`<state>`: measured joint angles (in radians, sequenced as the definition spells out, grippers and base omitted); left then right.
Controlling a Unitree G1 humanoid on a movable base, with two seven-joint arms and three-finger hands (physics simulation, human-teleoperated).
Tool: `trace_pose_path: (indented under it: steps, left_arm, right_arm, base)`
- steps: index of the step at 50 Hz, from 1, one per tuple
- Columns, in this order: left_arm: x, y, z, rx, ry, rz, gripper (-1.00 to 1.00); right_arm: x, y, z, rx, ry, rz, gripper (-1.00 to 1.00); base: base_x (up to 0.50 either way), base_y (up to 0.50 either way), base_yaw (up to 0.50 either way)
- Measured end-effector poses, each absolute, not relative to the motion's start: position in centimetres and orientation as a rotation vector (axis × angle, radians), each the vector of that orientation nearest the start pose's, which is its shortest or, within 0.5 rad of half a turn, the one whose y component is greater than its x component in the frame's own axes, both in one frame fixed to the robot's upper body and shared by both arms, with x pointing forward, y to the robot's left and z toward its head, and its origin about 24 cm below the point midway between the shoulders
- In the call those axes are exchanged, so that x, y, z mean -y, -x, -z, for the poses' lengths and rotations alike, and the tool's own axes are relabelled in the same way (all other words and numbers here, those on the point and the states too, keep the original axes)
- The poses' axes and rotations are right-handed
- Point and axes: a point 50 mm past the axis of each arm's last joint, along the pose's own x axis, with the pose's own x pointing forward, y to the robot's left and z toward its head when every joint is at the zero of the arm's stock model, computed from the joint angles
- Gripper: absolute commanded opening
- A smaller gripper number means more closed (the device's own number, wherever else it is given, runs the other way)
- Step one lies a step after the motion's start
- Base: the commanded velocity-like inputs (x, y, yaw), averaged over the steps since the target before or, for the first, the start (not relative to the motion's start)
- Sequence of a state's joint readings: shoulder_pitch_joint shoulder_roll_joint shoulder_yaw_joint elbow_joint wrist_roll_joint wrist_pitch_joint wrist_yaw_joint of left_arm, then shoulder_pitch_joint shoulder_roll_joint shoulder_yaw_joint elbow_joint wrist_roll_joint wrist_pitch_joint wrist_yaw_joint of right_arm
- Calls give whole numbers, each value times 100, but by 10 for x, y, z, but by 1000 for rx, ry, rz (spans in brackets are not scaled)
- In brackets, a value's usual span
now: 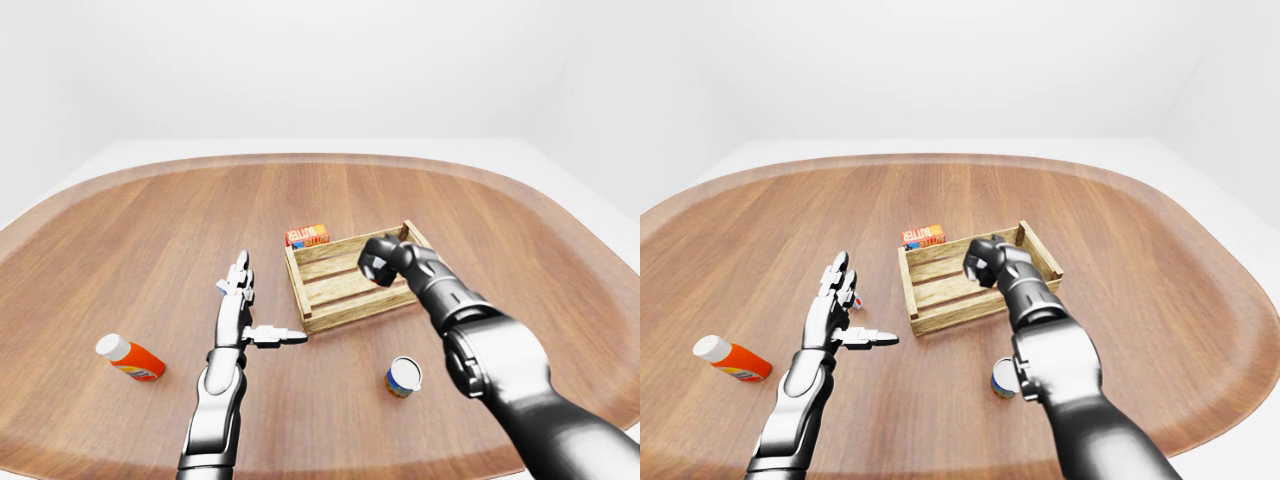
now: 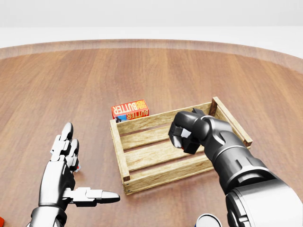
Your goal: Pick up the tomato sauce, and put it in the wooden tray.
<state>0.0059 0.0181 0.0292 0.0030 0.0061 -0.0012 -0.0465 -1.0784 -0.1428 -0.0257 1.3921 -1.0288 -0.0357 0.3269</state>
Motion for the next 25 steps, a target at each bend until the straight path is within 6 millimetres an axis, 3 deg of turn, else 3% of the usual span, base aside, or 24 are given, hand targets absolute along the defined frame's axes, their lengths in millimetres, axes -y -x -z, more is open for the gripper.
trace_pose_path:
  steps: [6,7,8,25]
  left_arm:
    - [-158,-252,-39,-8,-24,16,100]
    - [-158,-252,-39,-8,-24,16,100]
    - [-158,-252,-39,-8,-24,16,100]
    - [-158,-252,-39,-8,-24,16,100]
  right_arm:
    - [127,-395,-68,-434,1177,-548,-100]
    - [127,-395,-68,-432,1175,-547,-15]
    - [126,-395,-68,-429,1175,-543,100]
    - [125,-394,-66,-438,1156,-527,100]
  base:
    - [0,0,0]
    - [0,0,0]
    - [0,0,0]
    - [0,0,0]
